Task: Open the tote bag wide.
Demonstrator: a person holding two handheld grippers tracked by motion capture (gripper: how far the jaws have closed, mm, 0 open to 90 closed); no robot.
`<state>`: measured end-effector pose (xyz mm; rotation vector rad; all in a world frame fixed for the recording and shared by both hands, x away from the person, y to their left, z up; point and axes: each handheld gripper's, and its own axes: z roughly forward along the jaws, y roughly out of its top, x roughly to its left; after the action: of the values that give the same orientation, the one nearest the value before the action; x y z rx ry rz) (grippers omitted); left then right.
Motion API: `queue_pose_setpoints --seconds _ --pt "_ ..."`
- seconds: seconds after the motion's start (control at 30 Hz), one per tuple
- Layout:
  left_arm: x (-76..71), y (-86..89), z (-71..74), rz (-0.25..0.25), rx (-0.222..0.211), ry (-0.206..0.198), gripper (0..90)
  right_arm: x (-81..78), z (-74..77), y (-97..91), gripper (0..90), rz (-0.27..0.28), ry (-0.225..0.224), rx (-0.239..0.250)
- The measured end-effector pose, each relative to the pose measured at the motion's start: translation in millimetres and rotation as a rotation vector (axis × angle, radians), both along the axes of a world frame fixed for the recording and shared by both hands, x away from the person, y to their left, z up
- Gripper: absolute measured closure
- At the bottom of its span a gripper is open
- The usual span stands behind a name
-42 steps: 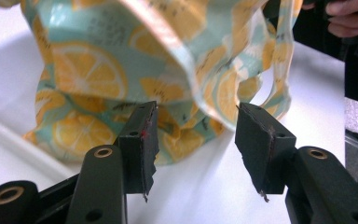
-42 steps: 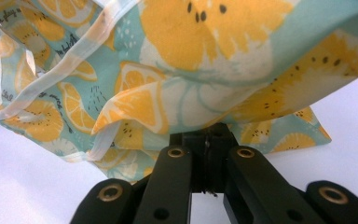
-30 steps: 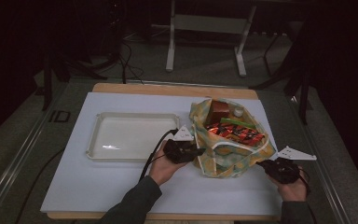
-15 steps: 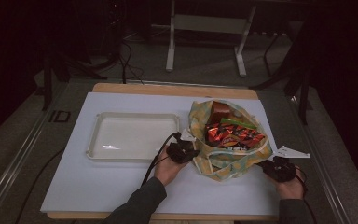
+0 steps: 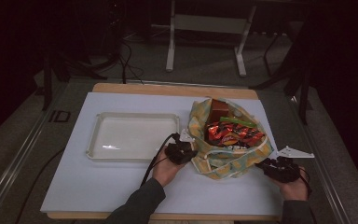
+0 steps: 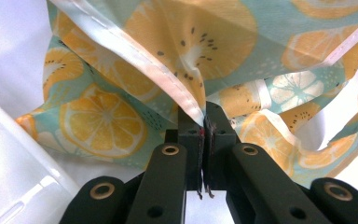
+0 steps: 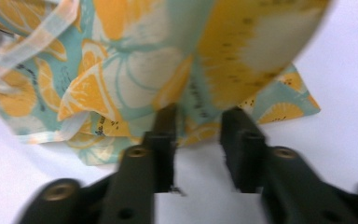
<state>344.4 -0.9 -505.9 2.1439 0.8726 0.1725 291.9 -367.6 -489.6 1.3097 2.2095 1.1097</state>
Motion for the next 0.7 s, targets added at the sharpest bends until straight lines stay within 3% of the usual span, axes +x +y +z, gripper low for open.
queue_pose_setpoints --seconds 0.13,0.27,0.43,0.57,0.7 --pt "0.0 0.2 -0.6 -0.002 0.007 -0.004 87.0 -5.9 11.1 -6.7 51.8 0.014 -0.025 0.022" --pt "0.0 -0.4 -1.3 -0.002 0.010 -0.003 87.1 -11.4 18.6 -10.3 43.6 0.049 -0.041 0.009" --pt "-0.5 -1.0 -1.3 -0.002 0.008 -0.006 87.1 -15.8 27.4 -12.2 37.5 0.064 -0.073 0.025" --pt "-0.4 -1.0 -1.5 -0.003 0.009 -0.008 87.3 -16.2 34.8 -9.1 37.3 0.051 -0.105 0.033" --pt "0.2 -1.1 -1.1 -0.003 0.015 -0.009 87.5 -11.5 38.3 -7.1 43.8 0.010 -0.114 0.029"
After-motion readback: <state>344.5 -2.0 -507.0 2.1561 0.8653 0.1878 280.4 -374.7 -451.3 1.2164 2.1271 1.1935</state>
